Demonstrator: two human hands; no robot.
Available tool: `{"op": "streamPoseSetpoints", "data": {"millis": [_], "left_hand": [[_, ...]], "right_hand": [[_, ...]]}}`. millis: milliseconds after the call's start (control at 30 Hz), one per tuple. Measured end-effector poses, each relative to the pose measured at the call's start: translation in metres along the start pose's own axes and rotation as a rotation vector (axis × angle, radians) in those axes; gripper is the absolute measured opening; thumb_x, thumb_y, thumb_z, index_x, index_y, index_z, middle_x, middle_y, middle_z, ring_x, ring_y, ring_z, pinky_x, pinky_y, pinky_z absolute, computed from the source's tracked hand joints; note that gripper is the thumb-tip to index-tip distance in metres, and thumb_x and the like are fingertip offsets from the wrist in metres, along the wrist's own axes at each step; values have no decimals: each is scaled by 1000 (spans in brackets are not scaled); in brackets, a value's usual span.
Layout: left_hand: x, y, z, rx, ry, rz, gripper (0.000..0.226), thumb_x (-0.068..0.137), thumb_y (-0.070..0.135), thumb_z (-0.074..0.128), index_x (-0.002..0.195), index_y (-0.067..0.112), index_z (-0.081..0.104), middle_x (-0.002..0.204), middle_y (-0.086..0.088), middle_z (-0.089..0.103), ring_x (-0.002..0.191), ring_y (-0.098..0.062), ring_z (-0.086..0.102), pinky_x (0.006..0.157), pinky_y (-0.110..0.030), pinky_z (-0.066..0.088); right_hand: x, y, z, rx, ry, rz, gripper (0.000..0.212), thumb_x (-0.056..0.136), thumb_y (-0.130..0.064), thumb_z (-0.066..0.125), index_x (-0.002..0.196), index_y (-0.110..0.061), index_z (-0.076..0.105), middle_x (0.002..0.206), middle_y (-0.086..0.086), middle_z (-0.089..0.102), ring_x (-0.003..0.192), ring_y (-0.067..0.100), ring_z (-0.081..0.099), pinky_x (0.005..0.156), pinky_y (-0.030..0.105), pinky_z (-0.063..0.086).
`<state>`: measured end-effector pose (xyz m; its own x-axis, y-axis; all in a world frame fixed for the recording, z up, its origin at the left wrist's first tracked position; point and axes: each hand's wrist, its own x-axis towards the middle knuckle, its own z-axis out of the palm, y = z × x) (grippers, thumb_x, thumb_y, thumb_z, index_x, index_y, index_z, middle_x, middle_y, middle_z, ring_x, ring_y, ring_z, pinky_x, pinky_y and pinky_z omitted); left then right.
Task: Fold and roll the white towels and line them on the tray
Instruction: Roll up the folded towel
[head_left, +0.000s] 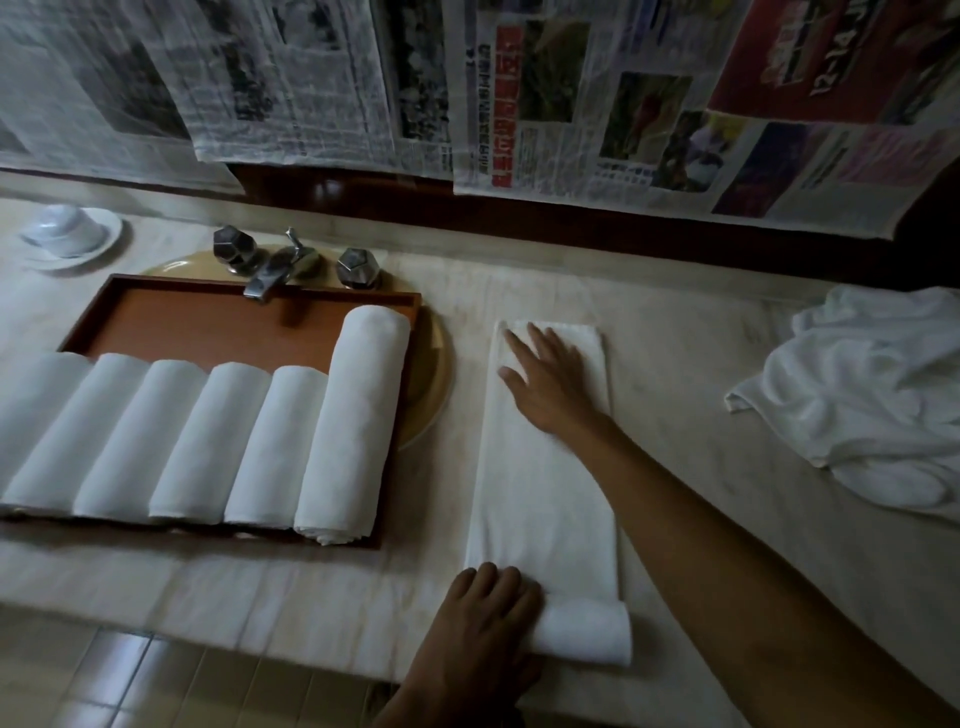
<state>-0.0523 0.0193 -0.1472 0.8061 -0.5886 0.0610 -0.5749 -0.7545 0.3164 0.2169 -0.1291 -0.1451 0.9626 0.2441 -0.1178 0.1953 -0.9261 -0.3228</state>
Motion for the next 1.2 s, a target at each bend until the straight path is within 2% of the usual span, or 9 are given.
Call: {"op": "streamPoseSetpoints", "data": {"millis": [100,233,367,500,633,733,833,1033,1200], "left_hand": [[1,-1,1,-6,-11,-6,53,80,61,63,116,23,59,104,2,54,86,-23,51,74,-37,48],[-3,-3,-2,-40,-52,-24,57,78,60,63,123,25,57,113,5,54,95,-20,52,82,-36,49],[-4,-1,-1,-72,-50,-32,54,83,60,61,125,27,55,117,7,52,98,-18,50,85,-34,46],[-3,1,-3,-49,-86,-49,54,80,57,61,125,28,54,119,7,52,100,-20,50,85,-37,46],[-3,2,-6,-36,-95,-73,54,86,62,55,130,31,50,124,8,51,105,-16,47,91,-35,45],[-5,2,-7,-23,-100,-84,56,89,67,49,134,33,48,126,10,49,107,-13,44,93,-32,42],[-8,2,-7,-14,-110,-63,58,90,67,49,137,32,47,128,9,48,108,-13,45,94,-32,42],[-31,-5,-16,-16,-125,12,58,91,63,51,139,31,45,129,9,47,111,-13,45,95,-32,43],[-63,-18,-19,-135,-111,7,54,92,49,51,139,22,46,136,5,50,118,-15,50,99,-31,47]], "right_hand": [[-24,32,8,-72,178,105,54,101,-50,37,150,-30,49,165,7,32,153,33,23,121,58,15],[9,69,-8,-75,23,208,59,107,-48,30,161,-27,21,171,8,10,156,30,10,123,56,12],[15,66,-40,-45,50,176,58,110,-43,28,162,-19,20,170,11,15,156,33,11,125,53,13],[-87,39,-37,227,197,33,48,106,-28,50,150,-10,48,156,16,44,147,30,36,122,37,26],[-226,17,-6,315,250,-84,42,102,-36,48,133,-14,66,137,4,62,130,17,52,114,18,30],[-299,11,31,173,210,-192,46,98,-41,53,136,-18,63,140,2,60,132,16,50,112,29,39],[-329,12,68,-44,198,-245,65,87,-34,64,146,-11,52,145,9,56,132,25,53,106,40,50],[-343,6,69,-109,293,-283,52,91,-24,48,139,-11,62,134,8,64,119,23,60,97,36,55],[-360,11,62,40,182,-203,71,75,-20,76,141,-27,53,136,-7,63,122,12,58,99,27,52]]}}
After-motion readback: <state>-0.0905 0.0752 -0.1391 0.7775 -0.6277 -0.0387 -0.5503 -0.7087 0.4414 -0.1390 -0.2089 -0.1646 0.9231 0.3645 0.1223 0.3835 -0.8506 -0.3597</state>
